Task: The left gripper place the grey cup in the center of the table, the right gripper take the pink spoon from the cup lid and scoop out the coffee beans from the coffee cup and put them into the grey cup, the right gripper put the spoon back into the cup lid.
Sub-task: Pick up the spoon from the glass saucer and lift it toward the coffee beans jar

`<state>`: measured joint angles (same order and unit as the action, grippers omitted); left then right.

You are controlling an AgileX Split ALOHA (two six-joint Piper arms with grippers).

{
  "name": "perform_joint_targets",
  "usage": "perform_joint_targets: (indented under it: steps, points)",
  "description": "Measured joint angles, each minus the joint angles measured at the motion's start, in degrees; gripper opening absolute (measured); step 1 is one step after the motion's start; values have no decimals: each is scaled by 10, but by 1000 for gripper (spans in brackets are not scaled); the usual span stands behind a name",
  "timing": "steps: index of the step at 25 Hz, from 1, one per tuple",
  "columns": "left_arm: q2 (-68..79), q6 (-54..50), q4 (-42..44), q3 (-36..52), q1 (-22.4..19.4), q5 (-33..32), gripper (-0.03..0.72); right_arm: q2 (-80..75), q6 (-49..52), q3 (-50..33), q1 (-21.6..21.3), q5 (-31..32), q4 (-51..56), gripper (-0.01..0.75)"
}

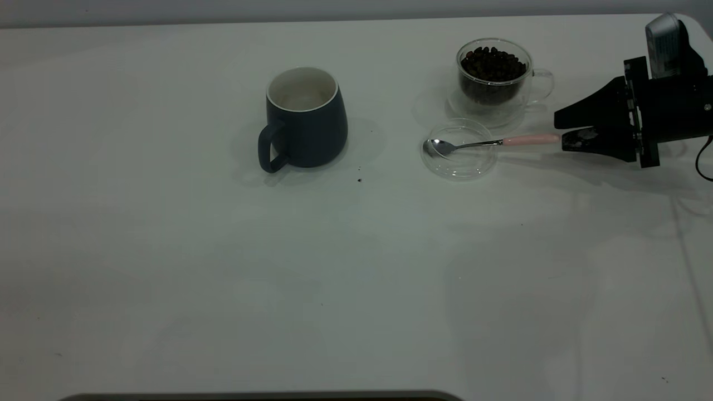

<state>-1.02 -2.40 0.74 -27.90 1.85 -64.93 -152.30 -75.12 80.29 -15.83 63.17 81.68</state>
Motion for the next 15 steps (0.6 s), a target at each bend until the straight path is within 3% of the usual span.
perform_joint_targets:
  steps: [15]
  points:
    - [0, 2, 0, 0, 0, 0, 565, 0, 3, 0, 35, 3, -1, 414]
